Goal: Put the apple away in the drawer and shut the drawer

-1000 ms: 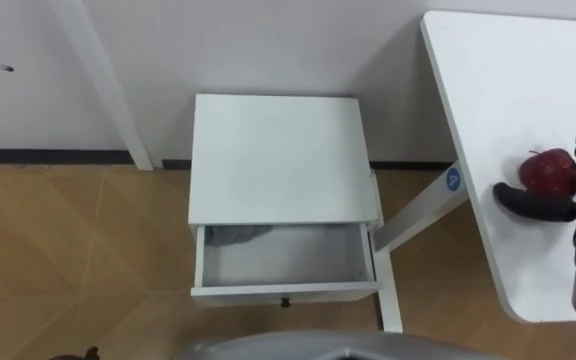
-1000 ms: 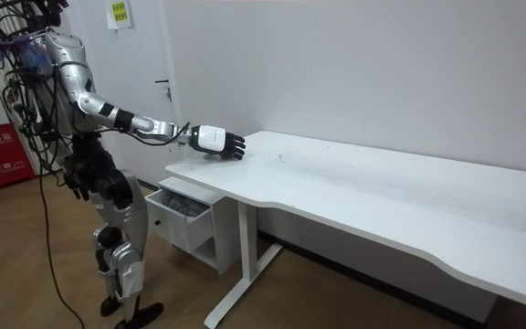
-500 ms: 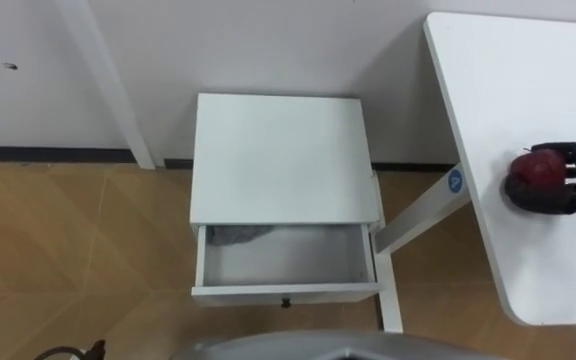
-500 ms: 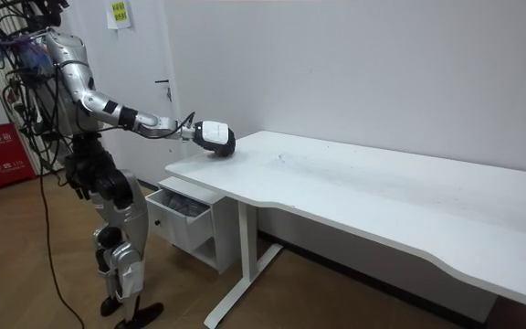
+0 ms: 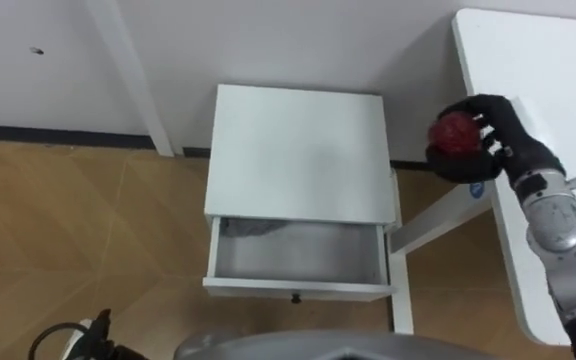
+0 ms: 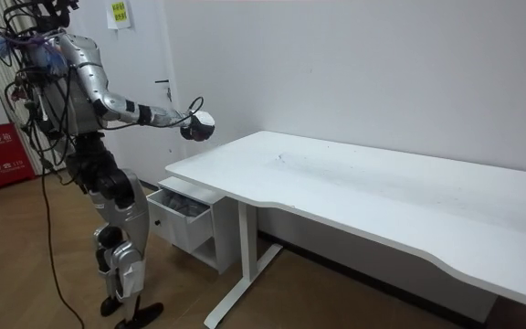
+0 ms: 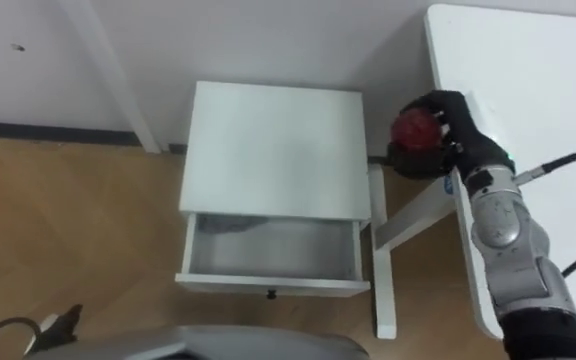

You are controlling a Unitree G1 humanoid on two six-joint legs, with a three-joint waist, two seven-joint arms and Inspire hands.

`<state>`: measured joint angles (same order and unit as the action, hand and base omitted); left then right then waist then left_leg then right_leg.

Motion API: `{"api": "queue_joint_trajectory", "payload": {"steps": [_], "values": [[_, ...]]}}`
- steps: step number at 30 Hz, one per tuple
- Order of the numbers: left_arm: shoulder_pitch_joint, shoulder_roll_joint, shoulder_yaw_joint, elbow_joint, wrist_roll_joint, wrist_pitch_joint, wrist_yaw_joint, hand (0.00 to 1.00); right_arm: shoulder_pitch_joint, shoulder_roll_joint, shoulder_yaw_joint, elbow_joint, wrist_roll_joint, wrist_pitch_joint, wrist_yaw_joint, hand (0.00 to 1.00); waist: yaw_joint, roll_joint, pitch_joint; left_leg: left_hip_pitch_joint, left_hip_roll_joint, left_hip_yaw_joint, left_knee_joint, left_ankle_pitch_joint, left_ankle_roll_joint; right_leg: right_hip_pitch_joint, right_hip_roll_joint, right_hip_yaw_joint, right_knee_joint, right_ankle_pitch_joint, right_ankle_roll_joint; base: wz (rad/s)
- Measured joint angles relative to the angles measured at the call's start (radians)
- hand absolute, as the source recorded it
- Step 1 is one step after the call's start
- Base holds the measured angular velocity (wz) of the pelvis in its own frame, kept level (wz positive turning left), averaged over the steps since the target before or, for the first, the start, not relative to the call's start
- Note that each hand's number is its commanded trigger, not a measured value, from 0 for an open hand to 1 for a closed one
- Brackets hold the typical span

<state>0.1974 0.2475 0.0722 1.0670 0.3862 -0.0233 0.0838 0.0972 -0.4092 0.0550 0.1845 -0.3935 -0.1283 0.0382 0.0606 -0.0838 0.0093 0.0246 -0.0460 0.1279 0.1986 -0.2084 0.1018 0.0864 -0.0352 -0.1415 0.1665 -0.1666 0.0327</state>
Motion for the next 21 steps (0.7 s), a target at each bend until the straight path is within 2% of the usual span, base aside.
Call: {"api": "queue_joint_trajectory", "payload": {"steps": [4,6,11,13,16,21], "values": [[-0.007,-0.004,-0.021,0.001,0.02,0.001,0.0,0.0,-0.001,0.047,0.016,-0.071,-0.046,0.006,0.049,1.0,0.022,-0.005,-0.0029,0.0,-0.001,-0.007,0.002,0.0,0.0,0.002,-0.001,0.002,0.001,0.0,0.0,0.05],[-0.005,-0.002,-0.036,0.001,0.02,0.002,0.001,0.0,-0.002,0.048,0.036,-0.089,-0.045,0.012,0.051,1.0,0.029,-0.004,-0.0026,0.0,-0.001,-0.008,0.003,0.0,0.0,0.004,-0.002,0.002,0.001,0.0,0.0,0.02],[-0.01,-0.005,-0.058,-0.001,0.021,0.003,0.014,0.0,-0.012,0.069,0.087,-0.092,-0.075,0.02,0.085,1.0,0.034,0.008,0.0055,-0.006,-0.002,-0.023,0.005,0.0,0.0,0.0,-0.007,0.003,0.0,0.0,0.0,0.07],[-0.011,-0.007,-0.061,-0.008,0.021,0.003,0.018,0.0,-0.016,0.071,0.105,-0.092,-0.083,0.025,0.097,1.0,0.04,0.013,0.0062,-0.016,-0.003,-0.023,0.006,0.0,0.0,-0.003,-0.003,0.002,-0.001,0.0,0.0,0.0],[-0.007,-0.012,-0.068,-0.009,0.021,0.021,0.022,0.0,-0.016,0.083,0.144,-0.091,-0.1,0.057,0.129,1.0,0.048,0.024,0.0006,-0.018,-0.002,-0.023,0.007,0.0,0.0,-0.004,0.001,0.001,-0.001,0.0,0.0,0.0],[-0.012,-0.022,-0.077,-0.009,0.021,0.025,0.021,0.0,-0.016,0.094,0.178,-0.061,-0.142,0.066,0.163,1.0,0.05,0.028,-0.004,-0.02,-0.002,-0.026,0.007,0.0,-0.001,-0.003,0.001,-0.002,-0.002,0.0,0.0,0.02]]}}
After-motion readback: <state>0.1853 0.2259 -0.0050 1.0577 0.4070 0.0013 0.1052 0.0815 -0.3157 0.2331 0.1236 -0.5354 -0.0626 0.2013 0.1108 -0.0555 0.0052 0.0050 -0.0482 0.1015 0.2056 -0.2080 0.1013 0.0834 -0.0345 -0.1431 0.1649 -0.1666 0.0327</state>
